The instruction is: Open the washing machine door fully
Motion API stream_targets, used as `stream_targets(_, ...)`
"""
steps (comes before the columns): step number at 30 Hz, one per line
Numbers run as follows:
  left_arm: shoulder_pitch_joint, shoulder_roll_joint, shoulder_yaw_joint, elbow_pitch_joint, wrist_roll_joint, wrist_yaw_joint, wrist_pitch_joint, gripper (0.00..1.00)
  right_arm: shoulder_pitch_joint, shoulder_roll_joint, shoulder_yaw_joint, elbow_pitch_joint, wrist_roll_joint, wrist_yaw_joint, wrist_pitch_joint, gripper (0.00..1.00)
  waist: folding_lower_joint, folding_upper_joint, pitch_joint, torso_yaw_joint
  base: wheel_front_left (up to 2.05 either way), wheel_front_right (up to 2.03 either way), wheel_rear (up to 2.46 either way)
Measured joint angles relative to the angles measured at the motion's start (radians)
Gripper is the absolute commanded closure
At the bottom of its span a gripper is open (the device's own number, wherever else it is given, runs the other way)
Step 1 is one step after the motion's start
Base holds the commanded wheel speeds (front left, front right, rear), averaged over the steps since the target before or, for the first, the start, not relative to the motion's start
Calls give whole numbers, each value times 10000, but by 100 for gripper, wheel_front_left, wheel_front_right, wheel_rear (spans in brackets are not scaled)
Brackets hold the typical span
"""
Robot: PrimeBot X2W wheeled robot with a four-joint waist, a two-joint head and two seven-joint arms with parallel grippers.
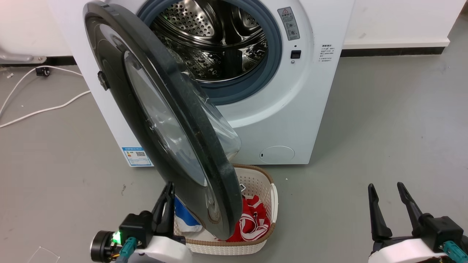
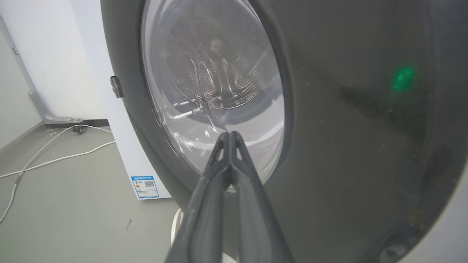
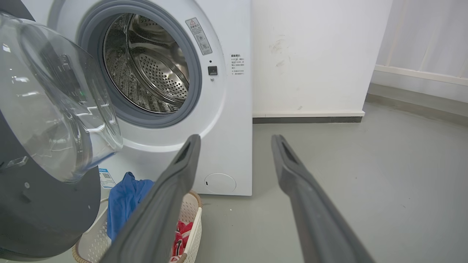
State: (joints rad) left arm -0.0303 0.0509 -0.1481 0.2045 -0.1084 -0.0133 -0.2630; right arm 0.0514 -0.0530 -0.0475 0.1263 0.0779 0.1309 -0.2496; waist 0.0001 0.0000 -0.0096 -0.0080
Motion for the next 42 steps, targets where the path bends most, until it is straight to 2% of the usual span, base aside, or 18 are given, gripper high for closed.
stream_targets(9, -273, 15, 337, -1198, -171, 326, 0, 100, 0, 4, -69, 23, 113, 0, 38, 0, 0, 0, -33, 65, 0, 0, 0)
stream_targets(15, -671, 59, 311, -3049, 105, 410, -2, 100, 7, 6, -94, 54, 186, 0, 50, 0, 1, 0, -83, 97, 0, 0, 0)
stream_targets(20, -860, 46, -291, -4591, 188, 372, 0, 100, 8, 6, -84, 67, 194, 0, 54, 0, 0, 0, -110, 93, 0, 0, 0)
stream_targets(26, -938, 23, -1732, -5637, -52, -46, 694, 100, 12, 6, -104, 84, 196, 0, 96, 0, 0, 0, -143, 70, 0, 0, 0)
stream_targets(30, -894, 15, -2991, -5799, -476, -441, 1499, 100, 17, 8, -119, 86, 215, 0, 100, 0, 0, 0, -142, 67, 0, 0, 0)
stream_targets(34, -648, 4, -4130, -5442, -968, -660, 2355, 100, 30, 8, -138, 96, 244, 0, 113, 0, 0, 0, -100, 85, 0, 0, 0)
stream_targets(39, -155, 6, -4851, -4502, -1586, -652, 3285, 100, 30, 8, -92, 128, 257, 0, 127, 0, 0, 0, -41, 37, 0, 0, 0)
stream_targets(42, -38, 4, -4857, -3870, -1620, -403, 3465, 100, 24, 10, -107, 161, 259, 0, 128, 0, 0, 0, 11, -11, 0, 0, 0)
